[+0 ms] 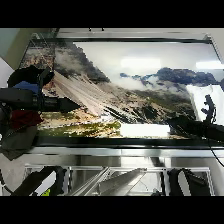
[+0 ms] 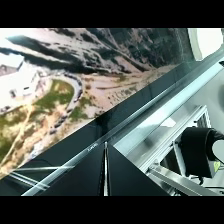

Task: Fold the shirts.

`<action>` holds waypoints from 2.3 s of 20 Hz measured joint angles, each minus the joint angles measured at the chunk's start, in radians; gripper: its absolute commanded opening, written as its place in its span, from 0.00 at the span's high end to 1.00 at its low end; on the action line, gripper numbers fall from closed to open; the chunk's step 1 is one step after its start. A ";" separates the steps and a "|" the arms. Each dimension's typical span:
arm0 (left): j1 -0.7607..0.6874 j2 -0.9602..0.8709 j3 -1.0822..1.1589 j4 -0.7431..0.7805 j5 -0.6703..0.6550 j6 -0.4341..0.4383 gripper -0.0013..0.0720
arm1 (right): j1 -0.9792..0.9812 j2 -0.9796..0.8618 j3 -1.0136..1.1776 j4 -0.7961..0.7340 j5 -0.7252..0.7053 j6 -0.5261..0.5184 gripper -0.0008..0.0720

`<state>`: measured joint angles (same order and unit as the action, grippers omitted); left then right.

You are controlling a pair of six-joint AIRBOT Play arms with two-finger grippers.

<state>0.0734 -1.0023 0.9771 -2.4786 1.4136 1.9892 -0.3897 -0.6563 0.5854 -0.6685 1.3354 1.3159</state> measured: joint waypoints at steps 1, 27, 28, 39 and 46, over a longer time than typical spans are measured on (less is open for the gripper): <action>0.000 0.000 0.000 0.000 0.000 0.000 0.96 | 0.000 0.000 0.000 0.000 0.000 0.000 0.96; 0.147 -0.053 0.094 0.185 -0.437 0.010 0.05 | 0.000 -0.006 0.000 0.008 -0.063 -0.001 0.87; 0.182 -0.088 0.140 0.250 -0.488 0.010 0.05 | 0.000 -0.007 0.000 0.008 -0.072 -0.004 0.58; 0.366 -0.960 0.968 0.630 -0.639 -0.072 0.06 | 0.000 -0.022 0.000 0.015 -0.261 -0.035 0.38; 0.318 -1.202 1.018 0.745 -0.748 -0.119 0.96 | 0.000 -0.080 0.000 0.016 -0.285 -0.038 0.38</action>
<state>0.3916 -2.2044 1.9949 -1.7332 0.6651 1.8702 -0.3897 -0.7361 0.5854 -0.6525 1.0508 1.2781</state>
